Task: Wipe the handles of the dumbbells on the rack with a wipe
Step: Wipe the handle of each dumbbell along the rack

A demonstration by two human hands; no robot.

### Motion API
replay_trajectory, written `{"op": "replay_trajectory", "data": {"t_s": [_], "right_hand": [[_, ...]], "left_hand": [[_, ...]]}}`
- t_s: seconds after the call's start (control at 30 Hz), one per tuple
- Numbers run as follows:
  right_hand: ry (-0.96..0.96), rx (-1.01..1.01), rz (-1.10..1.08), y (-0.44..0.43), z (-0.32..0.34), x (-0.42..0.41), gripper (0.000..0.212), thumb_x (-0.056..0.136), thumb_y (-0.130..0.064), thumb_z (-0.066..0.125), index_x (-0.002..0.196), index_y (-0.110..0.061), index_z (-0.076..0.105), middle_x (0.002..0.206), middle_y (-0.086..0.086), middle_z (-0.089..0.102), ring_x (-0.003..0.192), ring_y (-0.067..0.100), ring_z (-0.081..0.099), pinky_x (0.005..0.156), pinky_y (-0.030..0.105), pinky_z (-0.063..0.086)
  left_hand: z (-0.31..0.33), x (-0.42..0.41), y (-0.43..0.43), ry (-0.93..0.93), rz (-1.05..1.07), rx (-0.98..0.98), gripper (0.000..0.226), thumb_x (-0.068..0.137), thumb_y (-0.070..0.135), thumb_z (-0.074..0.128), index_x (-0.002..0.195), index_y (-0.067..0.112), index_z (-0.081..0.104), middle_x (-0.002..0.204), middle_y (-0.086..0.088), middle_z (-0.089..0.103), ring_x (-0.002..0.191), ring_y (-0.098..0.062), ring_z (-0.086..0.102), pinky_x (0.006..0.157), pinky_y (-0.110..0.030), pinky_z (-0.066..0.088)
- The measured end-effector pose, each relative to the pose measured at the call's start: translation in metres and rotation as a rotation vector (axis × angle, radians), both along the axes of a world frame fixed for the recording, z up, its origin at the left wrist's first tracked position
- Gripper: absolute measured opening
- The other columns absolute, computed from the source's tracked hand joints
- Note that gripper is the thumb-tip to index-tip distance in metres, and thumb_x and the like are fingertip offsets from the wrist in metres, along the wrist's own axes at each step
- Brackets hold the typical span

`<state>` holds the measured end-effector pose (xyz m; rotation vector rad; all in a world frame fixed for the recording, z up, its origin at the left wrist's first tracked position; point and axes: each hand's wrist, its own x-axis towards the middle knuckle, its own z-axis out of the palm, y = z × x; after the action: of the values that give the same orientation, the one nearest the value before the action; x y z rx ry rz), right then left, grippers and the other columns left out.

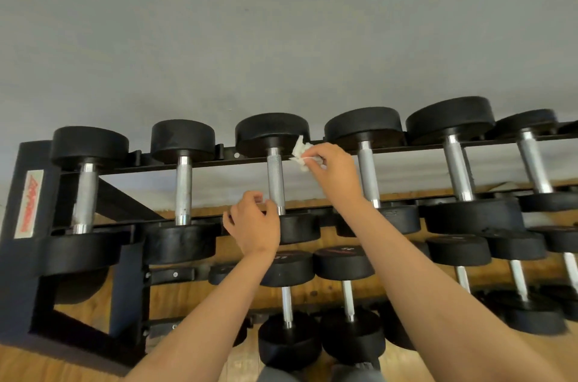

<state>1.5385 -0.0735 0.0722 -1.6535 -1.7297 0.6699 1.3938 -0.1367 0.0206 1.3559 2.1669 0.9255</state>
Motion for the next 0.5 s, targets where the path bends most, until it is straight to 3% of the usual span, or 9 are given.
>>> {"op": "replay_trajectory", "data": {"t_s": [0.07,0.13,0.27,0.4,0.5], "right_hand": [[0.012,0.021,-0.064,-0.008,0.004,0.022,0.018,0.092,-0.016,0.063,0.109,-0.013,0.068,0.117,0.004,0.064,0.109,0.016,0.057,0.092,0.021,0.043],[0.018,0.061,-0.107,-0.012,0.01,0.046,0.017,0.092,-0.015,0.063,0.108,-0.013,0.068,0.115,0.003,0.064,0.106,0.014,0.057,0.091,0.021,0.044],[0.04,0.133,-0.128,-0.015,0.014,0.096,0.015,0.091,-0.014,0.063,0.105,-0.014,0.068,0.11,0.002,0.064,0.104,0.014,0.057,0.091,0.028,0.048],[0.043,0.16,-0.084,-0.019,0.015,0.147,0.013,0.09,-0.011,0.064,0.103,-0.013,0.068,0.105,0.0,0.065,0.1,0.011,0.057,0.088,0.02,0.045],[0.034,0.193,-0.014,-0.036,0.004,0.179,0.015,0.088,-0.01,0.067,0.102,-0.012,0.069,0.103,0.0,0.066,0.098,0.008,0.057,0.086,0.011,0.041]], "left_hand": [[0.003,0.011,-0.004,0.12,-0.12,0.116,0.022,0.092,0.025,0.061,0.113,0.02,0.06,0.11,0.002,0.063,0.117,-0.018,0.051,0.116,-0.045,0.023],[0.007,0.037,-0.005,0.125,-0.213,0.172,0.024,0.091,0.024,0.062,0.114,0.022,0.059,0.114,0.005,0.061,0.119,-0.015,0.049,0.115,-0.045,0.027],[0.014,0.108,0.002,-0.195,-0.291,0.105,0.028,0.097,0.023,0.055,0.124,0.022,0.053,0.126,0.007,0.052,0.123,-0.01,0.045,0.11,-0.035,0.037],[0.016,0.177,0.006,-0.34,-0.228,0.005,0.028,0.099,0.024,0.051,0.126,0.018,0.052,0.126,0.005,0.051,0.115,-0.005,0.046,0.099,-0.022,0.04],[0.005,0.205,0.005,-0.12,-0.101,0.091,0.019,0.097,0.028,0.051,0.112,0.02,0.06,0.106,0.007,0.062,0.097,-0.007,0.057,0.088,-0.027,0.048]]}}
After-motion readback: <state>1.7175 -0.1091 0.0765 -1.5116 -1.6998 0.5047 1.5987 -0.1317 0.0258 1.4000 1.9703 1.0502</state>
